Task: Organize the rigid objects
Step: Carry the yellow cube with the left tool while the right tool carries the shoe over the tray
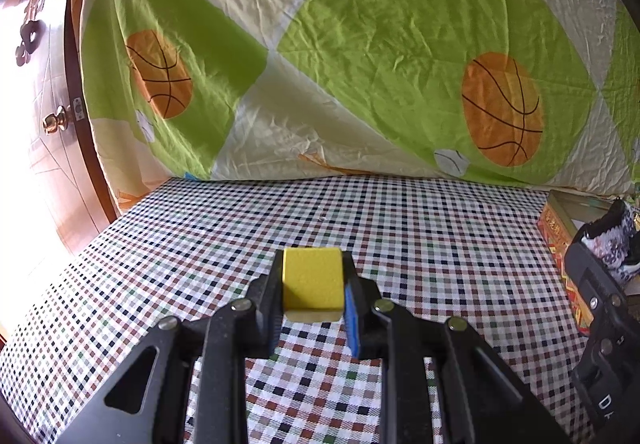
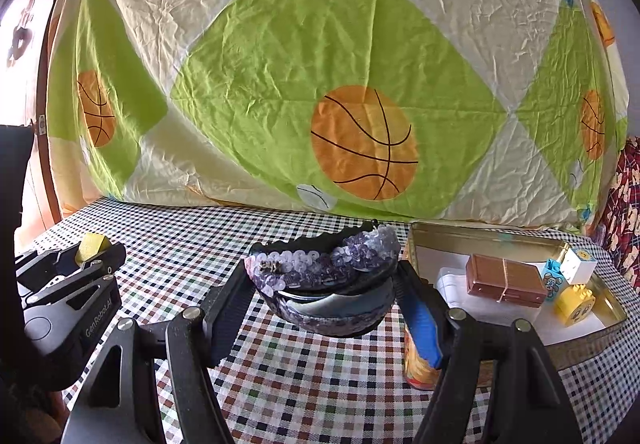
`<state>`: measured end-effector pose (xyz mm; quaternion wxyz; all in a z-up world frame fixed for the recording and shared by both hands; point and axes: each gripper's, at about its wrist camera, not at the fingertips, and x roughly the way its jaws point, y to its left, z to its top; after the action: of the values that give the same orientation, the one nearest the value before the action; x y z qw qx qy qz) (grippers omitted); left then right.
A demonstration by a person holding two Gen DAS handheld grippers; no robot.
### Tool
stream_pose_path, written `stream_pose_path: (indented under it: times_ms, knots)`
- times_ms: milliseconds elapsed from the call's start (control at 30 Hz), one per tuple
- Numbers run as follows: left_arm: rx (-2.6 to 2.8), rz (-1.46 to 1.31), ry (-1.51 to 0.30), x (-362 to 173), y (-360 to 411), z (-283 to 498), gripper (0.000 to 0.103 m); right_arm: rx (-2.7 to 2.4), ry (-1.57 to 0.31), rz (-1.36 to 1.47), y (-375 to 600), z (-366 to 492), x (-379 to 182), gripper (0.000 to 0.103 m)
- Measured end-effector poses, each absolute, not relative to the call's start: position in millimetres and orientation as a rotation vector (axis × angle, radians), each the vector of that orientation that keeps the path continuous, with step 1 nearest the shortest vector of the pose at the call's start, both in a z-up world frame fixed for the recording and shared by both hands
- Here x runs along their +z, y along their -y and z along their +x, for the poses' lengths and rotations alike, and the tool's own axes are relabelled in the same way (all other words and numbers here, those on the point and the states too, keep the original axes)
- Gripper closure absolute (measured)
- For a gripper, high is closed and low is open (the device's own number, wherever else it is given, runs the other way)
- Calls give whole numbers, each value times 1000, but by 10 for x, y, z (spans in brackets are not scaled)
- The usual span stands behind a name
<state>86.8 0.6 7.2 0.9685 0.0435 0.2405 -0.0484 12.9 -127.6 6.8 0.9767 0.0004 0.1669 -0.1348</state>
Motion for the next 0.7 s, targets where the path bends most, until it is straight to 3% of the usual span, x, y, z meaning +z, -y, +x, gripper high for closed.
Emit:
stream_pose_path:
  times_ms: [700]
  knots:
    - [-145,92,-480,52,223,551,80,-295,-322,7,1501,-195,69,31]
